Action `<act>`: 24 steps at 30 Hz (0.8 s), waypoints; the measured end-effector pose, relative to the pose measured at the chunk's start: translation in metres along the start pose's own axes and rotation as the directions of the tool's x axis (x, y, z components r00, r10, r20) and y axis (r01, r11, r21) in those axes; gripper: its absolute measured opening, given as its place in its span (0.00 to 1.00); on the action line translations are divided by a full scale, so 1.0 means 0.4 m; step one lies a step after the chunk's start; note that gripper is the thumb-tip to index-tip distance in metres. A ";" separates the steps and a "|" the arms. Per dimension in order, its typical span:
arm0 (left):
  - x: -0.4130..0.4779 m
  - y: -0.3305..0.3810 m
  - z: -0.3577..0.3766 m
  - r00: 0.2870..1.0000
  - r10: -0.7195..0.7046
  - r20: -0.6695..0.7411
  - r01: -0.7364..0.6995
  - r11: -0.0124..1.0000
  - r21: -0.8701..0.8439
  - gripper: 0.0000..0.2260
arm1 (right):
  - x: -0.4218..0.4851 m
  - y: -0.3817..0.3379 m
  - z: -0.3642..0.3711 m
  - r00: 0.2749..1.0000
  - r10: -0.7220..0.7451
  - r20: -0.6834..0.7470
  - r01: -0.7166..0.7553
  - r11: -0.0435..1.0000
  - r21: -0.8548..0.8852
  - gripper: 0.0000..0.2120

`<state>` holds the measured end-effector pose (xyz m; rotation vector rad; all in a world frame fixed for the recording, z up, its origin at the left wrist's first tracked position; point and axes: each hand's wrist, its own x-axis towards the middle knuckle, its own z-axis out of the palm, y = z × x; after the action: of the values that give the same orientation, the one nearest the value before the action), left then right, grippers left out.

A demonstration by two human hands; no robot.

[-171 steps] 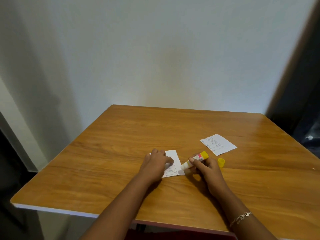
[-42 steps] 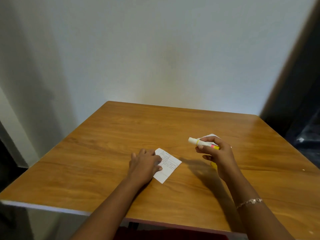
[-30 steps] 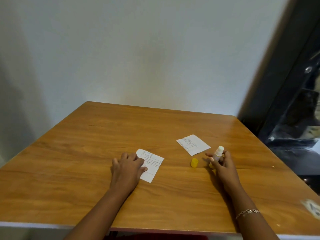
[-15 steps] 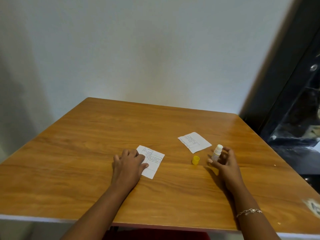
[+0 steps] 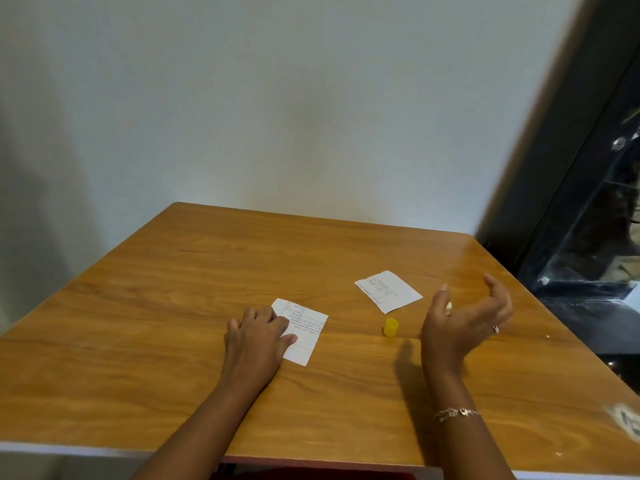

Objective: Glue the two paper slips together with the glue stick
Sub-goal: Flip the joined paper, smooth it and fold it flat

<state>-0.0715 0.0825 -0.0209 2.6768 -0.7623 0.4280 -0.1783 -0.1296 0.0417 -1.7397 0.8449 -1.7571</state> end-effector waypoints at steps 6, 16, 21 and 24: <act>0.002 -0.002 0.006 1.000 0.005 -0.017 -0.005 1.000 -0.012 0.11 | -0.012 0.045 -0.020 0.999 -0.043 0.004 0.043 0.999 0.012 0.21; 0.002 -0.001 0.003 1.000 -0.001 -0.027 0.000 0.999 -0.038 0.11 | -0.018 -0.015 0.082 0.770 -0.364 0.524 0.448 0.893 -0.038 0.11; 0.001 0.000 -0.002 1.000 0.001 -0.003 -0.001 1.000 -0.009 0.12 | -0.022 0.018 0.173 0.464 0.155 0.872 0.576 0.695 -0.430 0.11; 0.001 -0.002 0.001 1.000 0.004 0.003 -0.004 1.000 0.012 0.12 | -0.024 0.030 0.199 0.402 0.198 0.894 0.622 0.658 -0.425 0.10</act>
<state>-0.0706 0.0826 -0.0212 2.6883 -0.7683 0.4304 -0.0993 -0.1358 0.0247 -3.0020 0.7889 -0.1810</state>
